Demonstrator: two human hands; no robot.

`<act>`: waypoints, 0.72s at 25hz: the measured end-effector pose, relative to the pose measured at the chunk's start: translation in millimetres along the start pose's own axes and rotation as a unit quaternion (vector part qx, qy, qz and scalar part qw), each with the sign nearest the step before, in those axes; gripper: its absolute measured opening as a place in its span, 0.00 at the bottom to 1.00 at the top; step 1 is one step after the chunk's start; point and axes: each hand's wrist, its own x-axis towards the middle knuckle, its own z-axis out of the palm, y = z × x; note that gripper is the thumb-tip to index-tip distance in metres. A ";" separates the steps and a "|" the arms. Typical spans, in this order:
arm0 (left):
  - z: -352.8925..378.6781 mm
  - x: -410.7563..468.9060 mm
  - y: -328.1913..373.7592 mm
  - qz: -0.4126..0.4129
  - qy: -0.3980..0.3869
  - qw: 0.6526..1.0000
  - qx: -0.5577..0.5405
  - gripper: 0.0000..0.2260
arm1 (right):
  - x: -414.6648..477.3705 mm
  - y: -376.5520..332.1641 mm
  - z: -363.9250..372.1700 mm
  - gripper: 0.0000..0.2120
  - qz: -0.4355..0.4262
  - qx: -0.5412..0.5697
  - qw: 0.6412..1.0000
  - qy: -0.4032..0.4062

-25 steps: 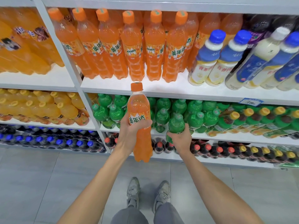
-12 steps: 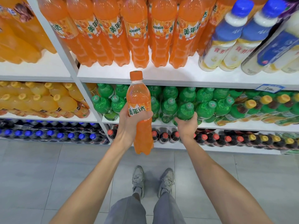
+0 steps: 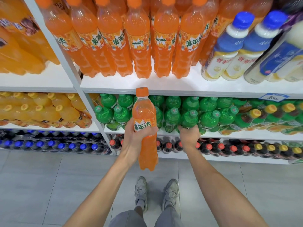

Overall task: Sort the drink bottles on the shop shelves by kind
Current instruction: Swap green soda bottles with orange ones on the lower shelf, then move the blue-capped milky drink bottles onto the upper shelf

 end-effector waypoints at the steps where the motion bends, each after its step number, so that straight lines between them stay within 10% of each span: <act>1: 0.1 -0.2 0.6 -0.002 0.001 1.000 0.001 0.29 | -0.2 1.0 0.1 0.18 0.009 -0.005 1.000 -0.008; 18: 10.8 -29.9 56.2 0.041 -0.025 0.999 -0.018 0.19 | -89.5 -43.8 -85.5 0.26 -0.063 -0.156 0.980 -0.105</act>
